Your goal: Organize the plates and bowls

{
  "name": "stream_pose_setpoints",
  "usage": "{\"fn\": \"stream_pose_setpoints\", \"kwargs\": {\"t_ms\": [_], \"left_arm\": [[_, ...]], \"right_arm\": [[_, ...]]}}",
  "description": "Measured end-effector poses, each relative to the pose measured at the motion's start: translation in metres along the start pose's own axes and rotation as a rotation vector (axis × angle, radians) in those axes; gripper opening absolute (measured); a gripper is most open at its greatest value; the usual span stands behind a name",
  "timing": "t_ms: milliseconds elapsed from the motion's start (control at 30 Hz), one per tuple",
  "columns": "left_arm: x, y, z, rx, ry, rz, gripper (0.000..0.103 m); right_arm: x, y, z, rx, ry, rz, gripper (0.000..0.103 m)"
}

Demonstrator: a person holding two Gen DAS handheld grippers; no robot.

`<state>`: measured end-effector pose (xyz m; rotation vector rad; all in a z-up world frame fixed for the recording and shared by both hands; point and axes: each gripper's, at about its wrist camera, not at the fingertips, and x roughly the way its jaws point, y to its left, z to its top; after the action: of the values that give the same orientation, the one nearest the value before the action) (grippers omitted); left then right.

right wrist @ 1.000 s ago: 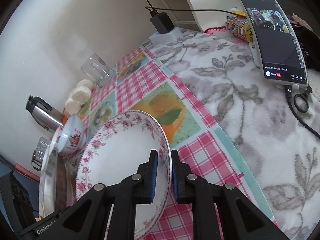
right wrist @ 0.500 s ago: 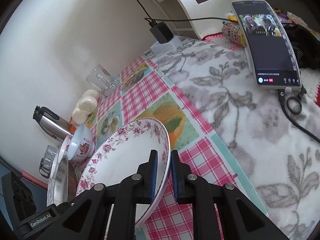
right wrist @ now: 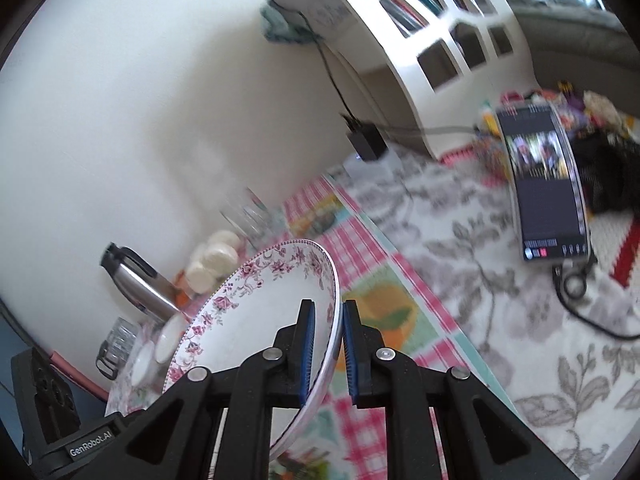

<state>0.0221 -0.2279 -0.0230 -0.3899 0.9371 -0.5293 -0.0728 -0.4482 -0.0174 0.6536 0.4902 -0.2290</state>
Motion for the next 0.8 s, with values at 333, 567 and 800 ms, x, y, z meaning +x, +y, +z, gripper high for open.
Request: {"fn": "stream_pose_setpoints", "kwargs": {"t_ms": [333,567,800], "left_arm": [[-0.043,0.013,0.022,-0.014,-0.11,-0.017,0.022],[-0.066,0.033,0.032,-0.046,-0.145,-0.025,0.022],[-0.088,0.058,0.044,-0.081,-0.176,-0.019,0.022]], "right_arm": [[-0.03,0.066,0.009,-0.086,-0.099,0.079,0.018],[-0.036,0.102,0.006,-0.118,-0.123,0.125,0.019],[-0.027,0.132,-0.004,-0.129,-0.106,0.161,0.019]]}}
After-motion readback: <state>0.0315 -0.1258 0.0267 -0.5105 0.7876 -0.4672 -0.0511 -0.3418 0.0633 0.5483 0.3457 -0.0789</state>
